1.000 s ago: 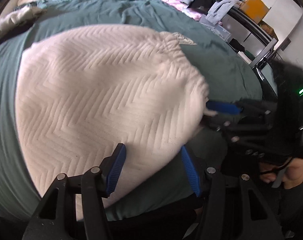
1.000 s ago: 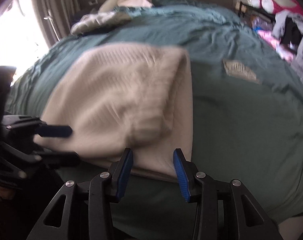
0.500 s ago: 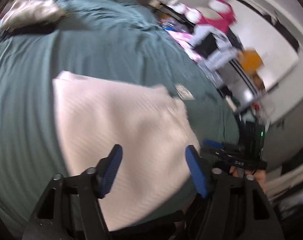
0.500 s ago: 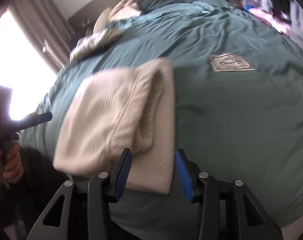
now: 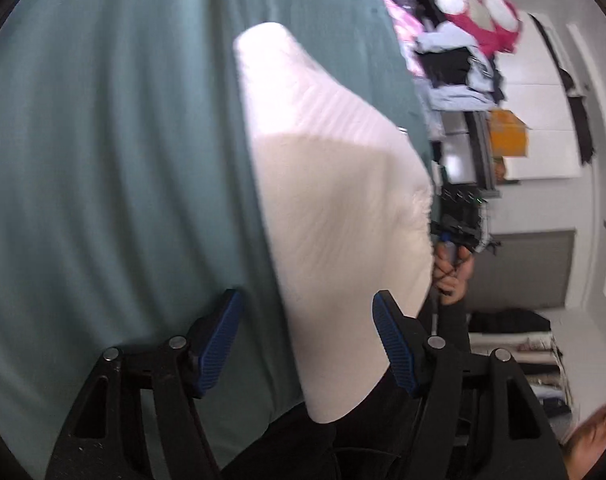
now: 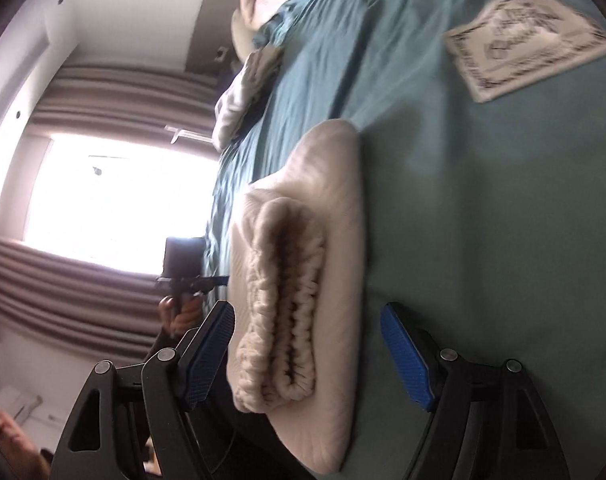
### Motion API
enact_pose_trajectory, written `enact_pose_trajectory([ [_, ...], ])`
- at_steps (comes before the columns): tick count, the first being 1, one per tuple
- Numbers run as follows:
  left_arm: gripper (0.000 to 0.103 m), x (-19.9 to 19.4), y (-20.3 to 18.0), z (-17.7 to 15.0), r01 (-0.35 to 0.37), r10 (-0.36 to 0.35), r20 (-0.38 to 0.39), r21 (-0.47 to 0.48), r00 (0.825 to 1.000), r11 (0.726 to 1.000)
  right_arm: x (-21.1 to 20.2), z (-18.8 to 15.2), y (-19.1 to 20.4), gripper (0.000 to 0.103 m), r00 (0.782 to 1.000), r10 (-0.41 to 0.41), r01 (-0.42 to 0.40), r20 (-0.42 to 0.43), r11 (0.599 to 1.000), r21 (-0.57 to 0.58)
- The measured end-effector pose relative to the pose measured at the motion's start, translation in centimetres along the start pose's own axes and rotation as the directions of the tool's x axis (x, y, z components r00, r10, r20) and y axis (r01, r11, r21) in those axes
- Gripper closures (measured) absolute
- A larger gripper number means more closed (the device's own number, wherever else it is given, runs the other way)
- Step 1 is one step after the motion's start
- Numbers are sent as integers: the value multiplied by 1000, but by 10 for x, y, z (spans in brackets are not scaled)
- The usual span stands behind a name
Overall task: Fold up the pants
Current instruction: 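Grasp the bundle edge with the right gripper and lift it over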
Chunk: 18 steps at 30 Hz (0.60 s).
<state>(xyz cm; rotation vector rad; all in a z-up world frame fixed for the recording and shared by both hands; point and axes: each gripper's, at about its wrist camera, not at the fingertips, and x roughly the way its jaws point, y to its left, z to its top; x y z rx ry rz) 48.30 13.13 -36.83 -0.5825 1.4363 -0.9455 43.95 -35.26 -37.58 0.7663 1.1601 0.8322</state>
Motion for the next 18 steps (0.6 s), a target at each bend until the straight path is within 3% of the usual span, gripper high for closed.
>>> enact_pose_trajectory([
  [10,37,31,-11,14,39,-37,-24,92,999,995,47,24,3,0,991,76,-77,-113,997,-12],
  [18,35,51,-9,29,34,-31,-67,52,997,998,83,35,19,0,983,79,-89,-164,995,-51],
])
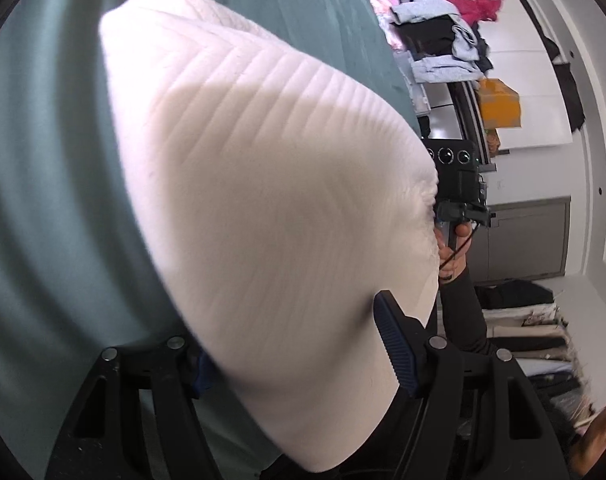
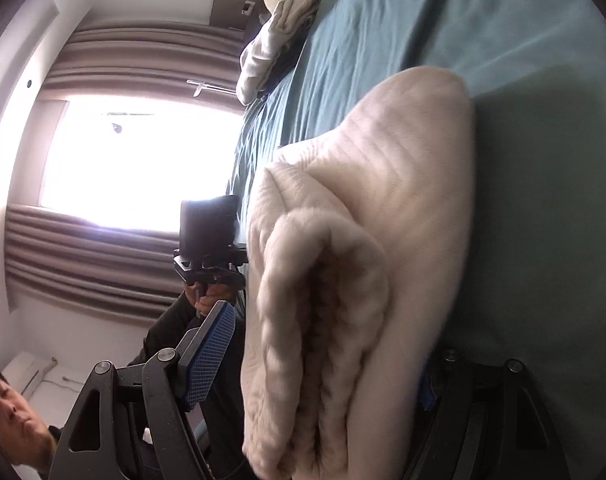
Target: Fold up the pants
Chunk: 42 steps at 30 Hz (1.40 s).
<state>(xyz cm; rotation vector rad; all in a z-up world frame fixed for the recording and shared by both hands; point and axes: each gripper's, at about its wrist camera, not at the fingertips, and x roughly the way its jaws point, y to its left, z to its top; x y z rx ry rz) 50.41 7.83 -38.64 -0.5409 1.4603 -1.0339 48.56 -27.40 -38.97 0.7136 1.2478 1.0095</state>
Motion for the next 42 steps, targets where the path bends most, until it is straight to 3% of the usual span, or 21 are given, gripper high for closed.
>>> enact_pose_trajectory([
  [3,33,4,1,10,22,-22,-6,-41,1000,999,15,12,5,0,1000,-18,18,-20,1000,-8],
  [7,33,2,-9,2,-5,4,4,14,1000,1000,20,15,7,0,1000,-18,18,-23,1000,-12],
  [12,33,1,-15,-20,6,-5,-36,23,999,1000,7,-4,9,0,1000,-9,9,9,1000,-16],
  [14,33,3,-19,-21,-26,28,-41,59,999,998,7,-6,12,0,999,-36,37,26,999,-23],
  [18,33,6,-17,-16,-30,31,-30,38,999,999,18,2,14,0,997,-73,74,27,997,-27],
  [21,39,3,-16,-18,-39,40,-20,47,999,998,21,7,9,0,997,-73,73,34,997,-2],
  [22,45,3,-15,-18,-47,48,-17,43,999,998,21,7,9,0,996,-78,78,38,997,0],
  [23,58,2,-15,-18,-62,63,-12,48,998,997,20,6,9,0,996,-83,83,42,997,-2],
  [26,73,-3,-19,-20,-65,64,14,78,998,995,17,3,20,0,994,-90,93,69,995,-35],
  [35,76,-3,-13,-20,-62,60,22,85,998,994,22,7,30,0,992,-101,105,77,994,-41],
  [42,76,-23,-39,-19,-98,94,29,157,995,983,6,8,64,0,994,-87,93,66,991,-101],
])
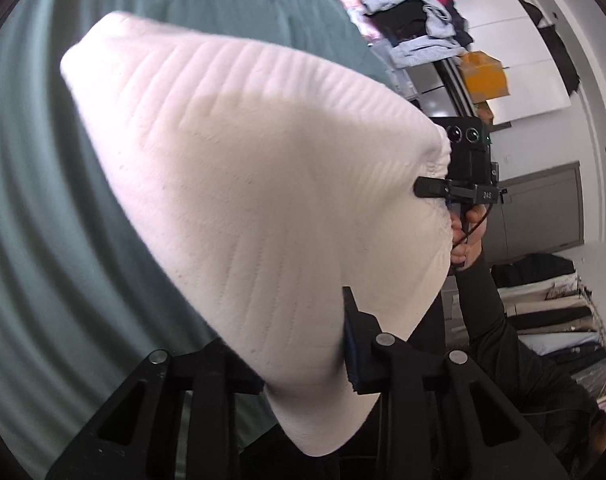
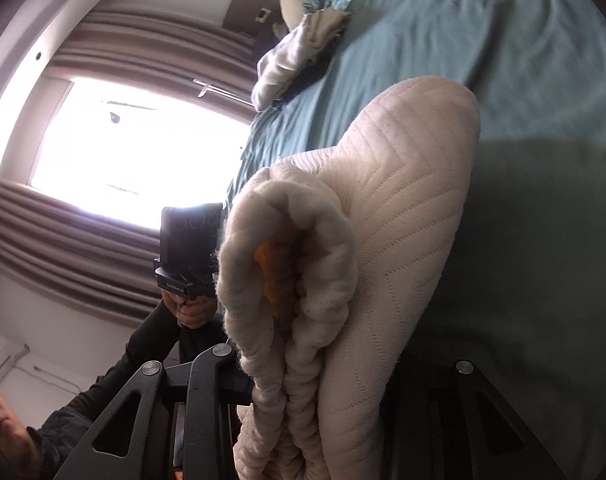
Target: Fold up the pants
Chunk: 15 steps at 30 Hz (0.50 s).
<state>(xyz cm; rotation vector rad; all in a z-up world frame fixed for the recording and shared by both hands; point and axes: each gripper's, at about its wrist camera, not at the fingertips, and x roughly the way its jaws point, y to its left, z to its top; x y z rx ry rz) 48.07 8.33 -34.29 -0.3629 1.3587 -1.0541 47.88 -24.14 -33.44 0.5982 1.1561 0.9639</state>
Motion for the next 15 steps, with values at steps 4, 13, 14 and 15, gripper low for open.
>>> enact_pose_trajectory([
  [4,76,-19,-7,16,-10,9,33,11,999,1000,-4,22,13,0,1000,0,0,8,1000,-20],
  [13,77,-42,-1,50,-32,31,86,14,996,999,-9,70,19,0,1000,0,2,25,999,-50],
  [14,77,-44,2,54,-33,32,92,10,995,999,-8,76,19,0,1000,-5,6,24,999,-54],
  [15,77,-45,5,59,-34,33,99,6,995,999,-7,85,18,0,1000,-14,16,24,998,-61],
])
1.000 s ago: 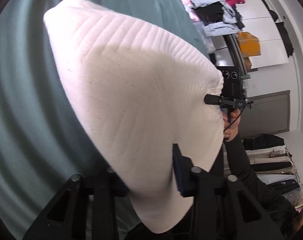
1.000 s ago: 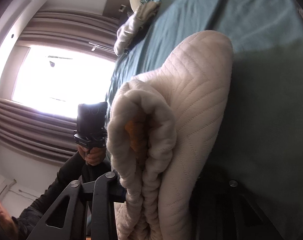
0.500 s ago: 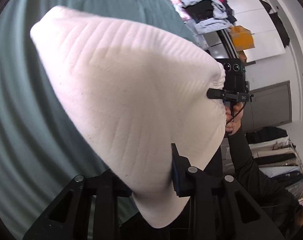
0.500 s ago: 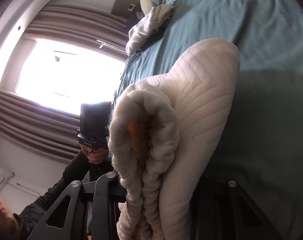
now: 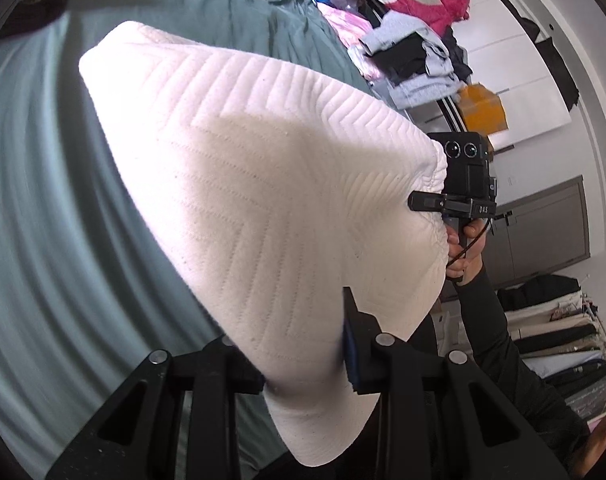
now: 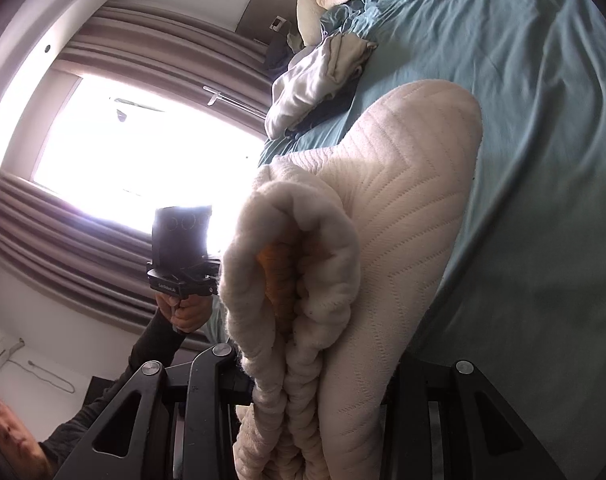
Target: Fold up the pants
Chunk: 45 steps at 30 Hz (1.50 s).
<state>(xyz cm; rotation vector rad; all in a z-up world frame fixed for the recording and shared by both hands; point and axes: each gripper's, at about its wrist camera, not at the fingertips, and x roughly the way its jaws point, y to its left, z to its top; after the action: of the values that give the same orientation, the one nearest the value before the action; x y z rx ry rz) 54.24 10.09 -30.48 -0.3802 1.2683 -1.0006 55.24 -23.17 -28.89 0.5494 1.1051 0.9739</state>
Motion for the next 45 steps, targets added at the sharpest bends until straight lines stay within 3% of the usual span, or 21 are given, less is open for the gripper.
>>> enact_pose_trajectory([
  [25,77,-8,86,111,-29,44,114,-126,992,992,44,129,-65,0,997,-73,73,-20,997,23],
  [31,77,2,108,113,-28,47,109,-172,993,985,39,123,-82,0,996,-89,90,-22,995,42],
  [36,76,6,123,108,0,25,109,-222,994,975,52,125,-116,0,991,-131,134,-30,976,171],
  [38,62,9,129,105,15,14,103,-272,995,962,51,119,-126,0,990,-136,141,-38,965,221],
  [40,56,10,134,98,43,-11,106,-313,994,949,48,114,-131,0,994,-111,113,-22,963,245],
  [45,56,10,125,73,61,-29,106,-309,994,949,24,92,-138,0,998,-44,28,50,954,297],
])
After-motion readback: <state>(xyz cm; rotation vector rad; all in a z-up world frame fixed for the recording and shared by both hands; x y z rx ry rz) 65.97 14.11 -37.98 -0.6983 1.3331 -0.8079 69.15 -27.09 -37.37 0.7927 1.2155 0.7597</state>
